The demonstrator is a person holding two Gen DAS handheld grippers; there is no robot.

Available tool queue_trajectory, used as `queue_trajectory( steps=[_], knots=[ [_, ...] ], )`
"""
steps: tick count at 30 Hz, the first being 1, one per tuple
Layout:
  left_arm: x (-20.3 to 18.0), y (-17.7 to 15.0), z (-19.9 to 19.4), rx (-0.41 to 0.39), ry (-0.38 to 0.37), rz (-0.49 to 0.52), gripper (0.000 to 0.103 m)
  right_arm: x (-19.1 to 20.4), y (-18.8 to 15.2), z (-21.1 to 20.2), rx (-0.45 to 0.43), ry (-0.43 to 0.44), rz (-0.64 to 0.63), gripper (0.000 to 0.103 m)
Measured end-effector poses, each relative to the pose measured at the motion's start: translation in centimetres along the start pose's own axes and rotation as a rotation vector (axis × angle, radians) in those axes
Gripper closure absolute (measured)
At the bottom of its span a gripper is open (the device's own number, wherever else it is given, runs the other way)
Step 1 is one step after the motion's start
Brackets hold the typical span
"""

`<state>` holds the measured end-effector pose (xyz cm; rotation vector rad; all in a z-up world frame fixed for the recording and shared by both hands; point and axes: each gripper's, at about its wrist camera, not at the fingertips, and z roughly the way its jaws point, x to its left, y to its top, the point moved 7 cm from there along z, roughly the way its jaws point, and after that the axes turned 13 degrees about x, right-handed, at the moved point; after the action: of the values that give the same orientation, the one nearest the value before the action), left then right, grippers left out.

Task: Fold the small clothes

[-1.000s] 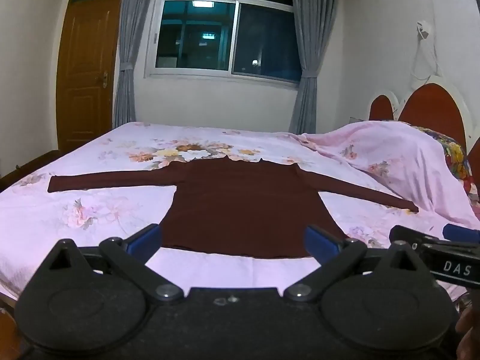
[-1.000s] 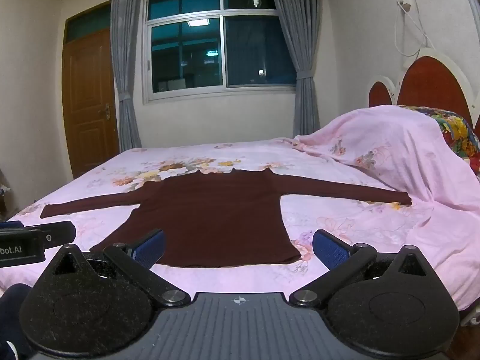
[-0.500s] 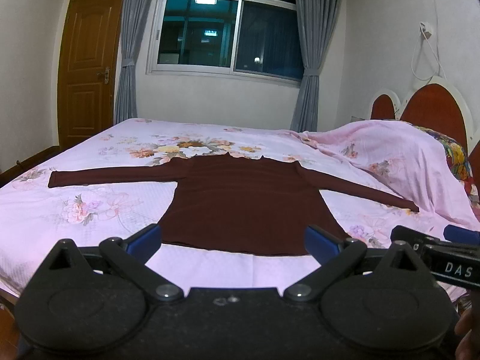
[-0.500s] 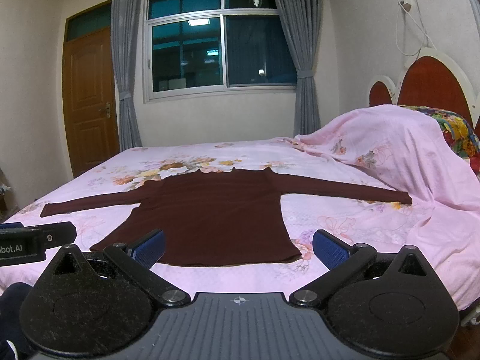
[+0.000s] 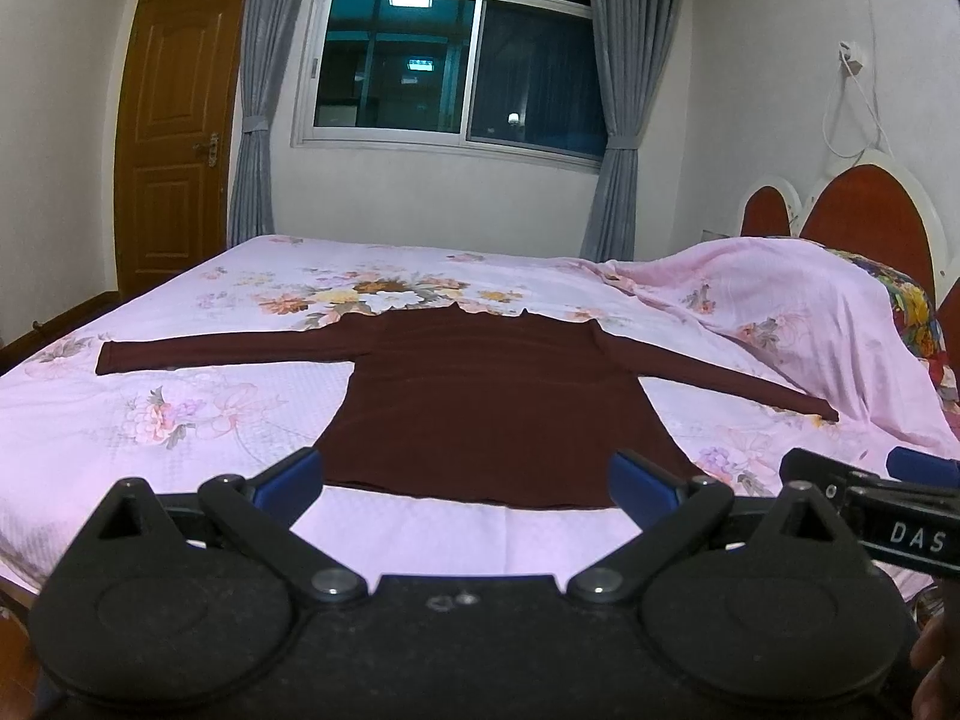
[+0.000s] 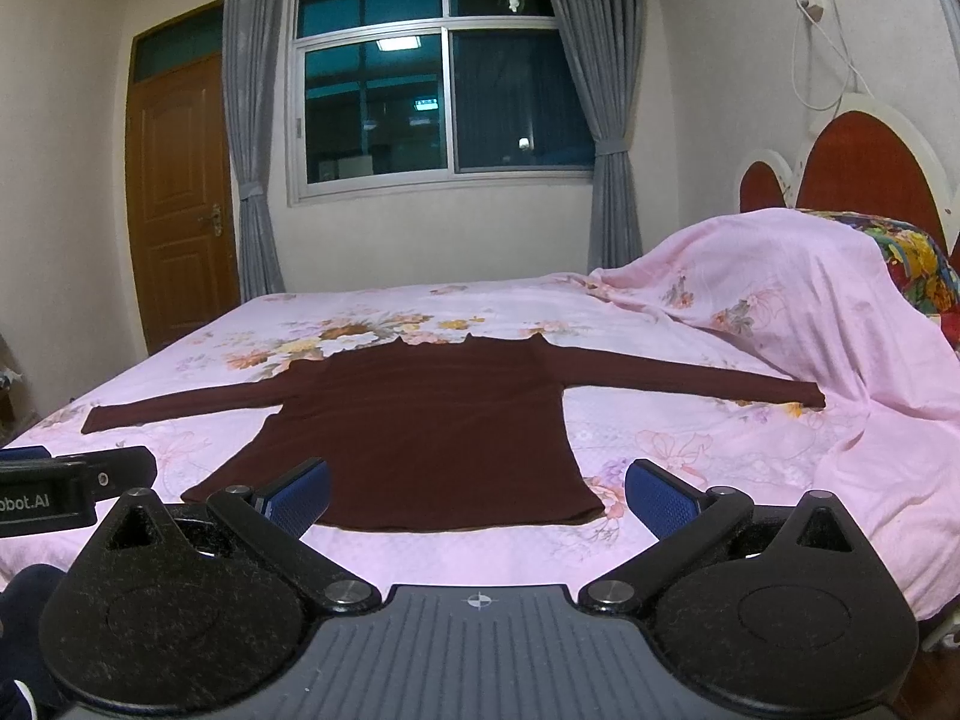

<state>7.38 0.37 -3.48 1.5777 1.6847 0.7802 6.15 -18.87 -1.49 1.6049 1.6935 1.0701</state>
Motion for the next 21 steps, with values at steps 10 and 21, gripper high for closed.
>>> queue_trajectory(
  steps=[10,21],
  knots=[
    [-0.02,0.09,0.04,0.002,0.002,0.001,0.002,-0.06,-0.04,0.01,-0.002,-0.001,0.001,0.0],
    [-0.03,0.15,-0.01,0.005,0.001,-0.001,0.002,-0.07,-0.01,-0.02,-0.003,-0.001,0.001,0.0]
  ],
)
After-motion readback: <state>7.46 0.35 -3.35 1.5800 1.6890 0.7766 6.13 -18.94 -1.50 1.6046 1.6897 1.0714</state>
